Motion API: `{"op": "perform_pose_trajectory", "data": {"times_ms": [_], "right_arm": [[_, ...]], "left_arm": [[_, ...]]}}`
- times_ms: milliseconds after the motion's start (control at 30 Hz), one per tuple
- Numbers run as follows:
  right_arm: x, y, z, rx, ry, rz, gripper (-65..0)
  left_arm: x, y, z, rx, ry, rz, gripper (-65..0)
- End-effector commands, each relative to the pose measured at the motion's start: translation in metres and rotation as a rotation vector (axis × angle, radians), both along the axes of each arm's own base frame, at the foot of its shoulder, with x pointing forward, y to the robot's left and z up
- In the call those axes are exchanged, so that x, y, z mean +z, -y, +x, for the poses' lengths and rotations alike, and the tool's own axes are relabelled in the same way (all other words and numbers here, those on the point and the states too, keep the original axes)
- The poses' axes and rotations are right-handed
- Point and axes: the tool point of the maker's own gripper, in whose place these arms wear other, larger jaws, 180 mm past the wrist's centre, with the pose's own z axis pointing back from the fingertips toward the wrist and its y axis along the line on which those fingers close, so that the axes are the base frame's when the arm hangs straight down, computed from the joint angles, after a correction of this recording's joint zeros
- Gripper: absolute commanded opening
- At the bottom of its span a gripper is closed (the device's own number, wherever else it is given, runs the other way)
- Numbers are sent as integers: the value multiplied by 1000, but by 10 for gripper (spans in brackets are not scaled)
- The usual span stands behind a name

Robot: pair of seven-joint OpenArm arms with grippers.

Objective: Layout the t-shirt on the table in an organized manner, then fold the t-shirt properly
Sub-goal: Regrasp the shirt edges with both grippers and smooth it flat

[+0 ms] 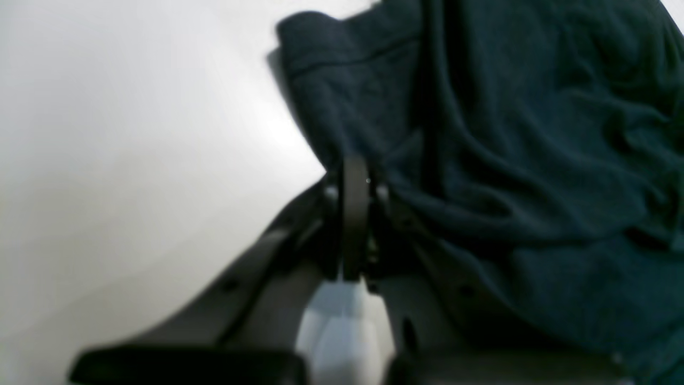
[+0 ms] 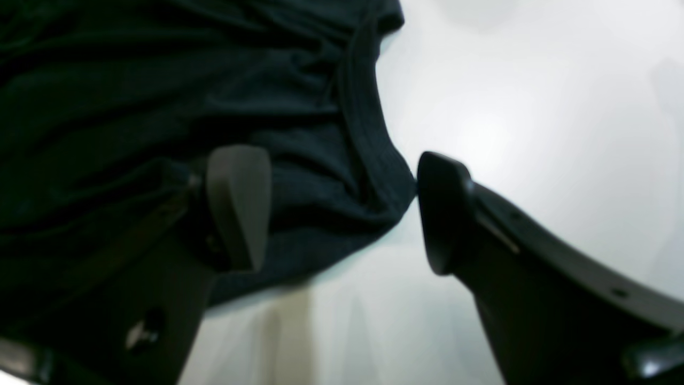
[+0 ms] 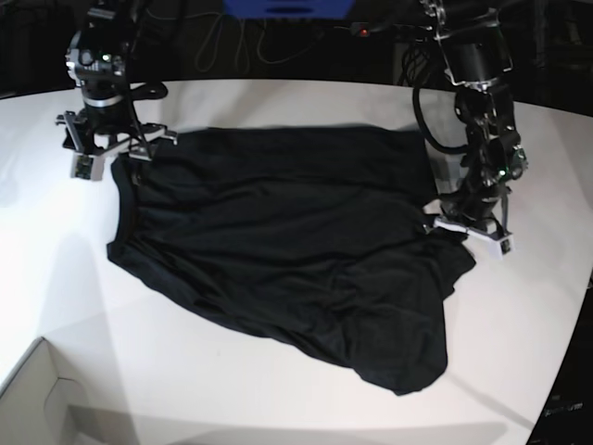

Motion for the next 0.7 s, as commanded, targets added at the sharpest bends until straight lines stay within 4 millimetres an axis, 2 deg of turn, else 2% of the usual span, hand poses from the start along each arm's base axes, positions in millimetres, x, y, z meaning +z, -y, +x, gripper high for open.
{"op": "perform_pose_trajectory", "data": {"times_ms": [0, 100, 200, 333, 467, 567, 667], "right_arm": [[13, 2, 6, 2, 52, -14, -210], [13, 2, 5, 2, 50, -14, -210], [13, 0, 6, 6, 51, -12, -210], [13, 0, 6, 4, 51, -11, -210], [13, 2, 5, 2, 50, -14, -210], [13, 2, 5, 3, 50, -15, -210], [13, 2, 5, 3, 50, -15, -210]], "left_arm": [[25, -4, 11, 0, 67, 27, -646], [82, -4, 17, -16, 201, 88, -649], [157, 5, 23, -37, 390, 152, -649], [223, 12, 17, -38, 560, 203, -649], [249, 17, 11, -51, 606, 229, -649], [250, 18, 10, -53, 607, 230, -649], [239, 17, 3, -57, 579, 237, -649]]}}
